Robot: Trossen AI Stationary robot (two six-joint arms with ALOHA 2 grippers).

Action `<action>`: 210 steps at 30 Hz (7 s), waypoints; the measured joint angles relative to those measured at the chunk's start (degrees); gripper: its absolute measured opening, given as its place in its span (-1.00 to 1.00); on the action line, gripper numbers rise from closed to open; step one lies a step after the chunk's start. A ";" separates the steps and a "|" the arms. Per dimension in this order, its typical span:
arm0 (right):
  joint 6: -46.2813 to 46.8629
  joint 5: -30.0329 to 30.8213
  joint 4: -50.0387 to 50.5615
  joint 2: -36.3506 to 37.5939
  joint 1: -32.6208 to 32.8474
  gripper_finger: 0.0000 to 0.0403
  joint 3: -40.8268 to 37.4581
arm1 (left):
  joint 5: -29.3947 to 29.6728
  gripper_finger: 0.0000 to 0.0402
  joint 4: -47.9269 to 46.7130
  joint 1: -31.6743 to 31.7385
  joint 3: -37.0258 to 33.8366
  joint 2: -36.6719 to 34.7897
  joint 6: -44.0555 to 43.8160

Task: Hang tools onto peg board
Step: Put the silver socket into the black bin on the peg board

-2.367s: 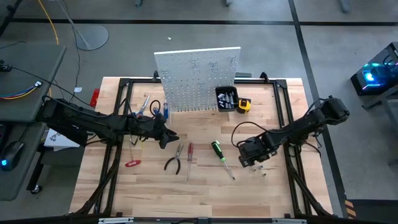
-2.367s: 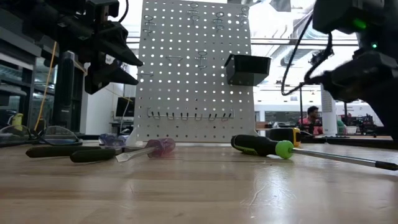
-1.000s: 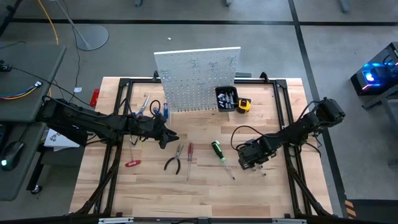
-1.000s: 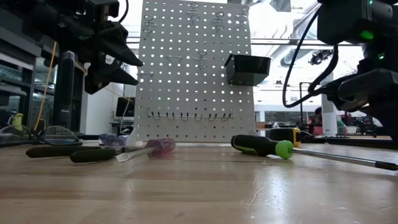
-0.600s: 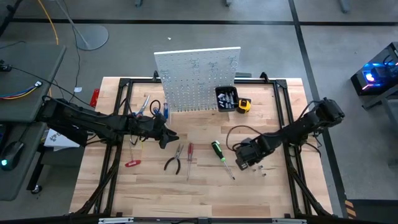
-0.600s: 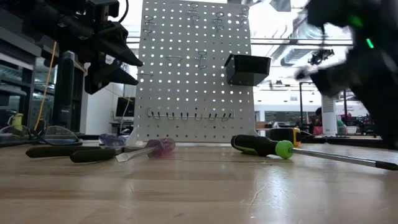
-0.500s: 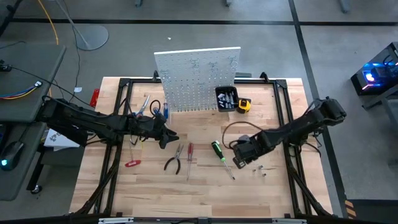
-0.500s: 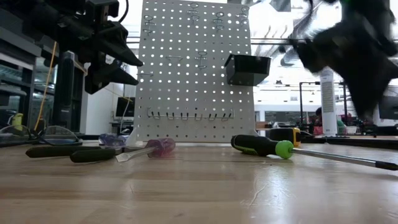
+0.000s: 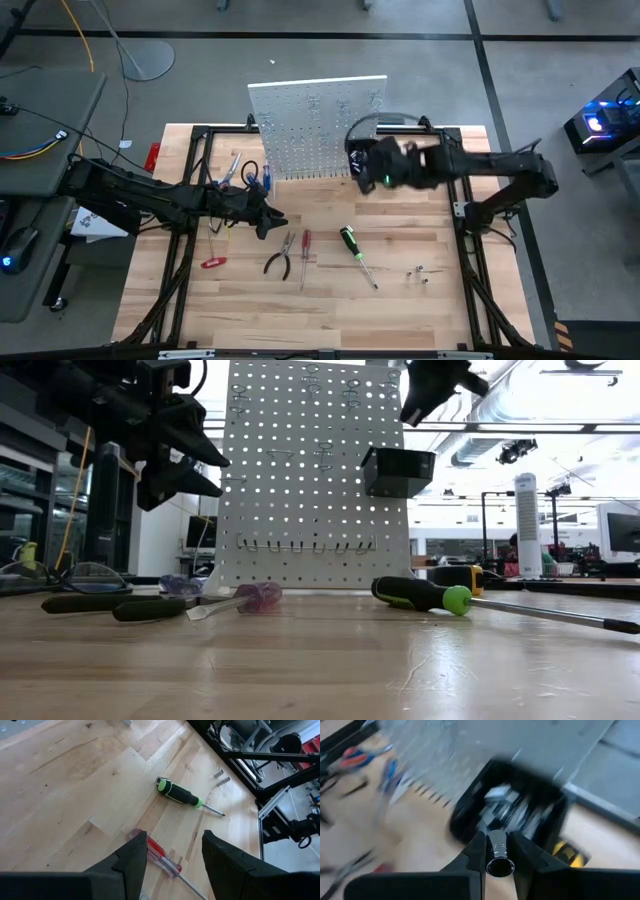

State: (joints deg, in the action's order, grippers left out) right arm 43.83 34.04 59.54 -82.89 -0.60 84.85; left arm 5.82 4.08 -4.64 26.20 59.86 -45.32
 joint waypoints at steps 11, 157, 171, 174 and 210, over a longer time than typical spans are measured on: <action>-10.85 -9.60 -0.38 0.02 -10.77 0.02 1.28 | -0.02 -0.14 0.04 0.00 0.00 0.00 -0.04; -67.01 -39.74 -9.91 -32.37 6.07 -0.13 -8.14 | 0.35 -0.14 0.06 -0.02 0.00 0.00 -1.07; -64.56 -37.79 -8.91 -34.58 5.70 -0.92 -7.90 | 0.35 -0.14 0.02 -0.02 -0.02 -0.01 -1.03; -63.08 -38.11 -7.09 -33.31 5.55 -0.92 -8.00 | 0.35 -0.14 0.00 -0.02 -0.01 0.00 -1.01; -33.59 -41.60 -23.80 -15.32 12.74 -0.17 -29.30 | 0.94 -0.14 0.02 -0.02 -0.02 0.00 0.40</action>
State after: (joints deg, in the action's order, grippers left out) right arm 10.24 -7.57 35.75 -98.22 12.15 55.55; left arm 6.76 4.10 -4.67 26.17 59.86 -44.92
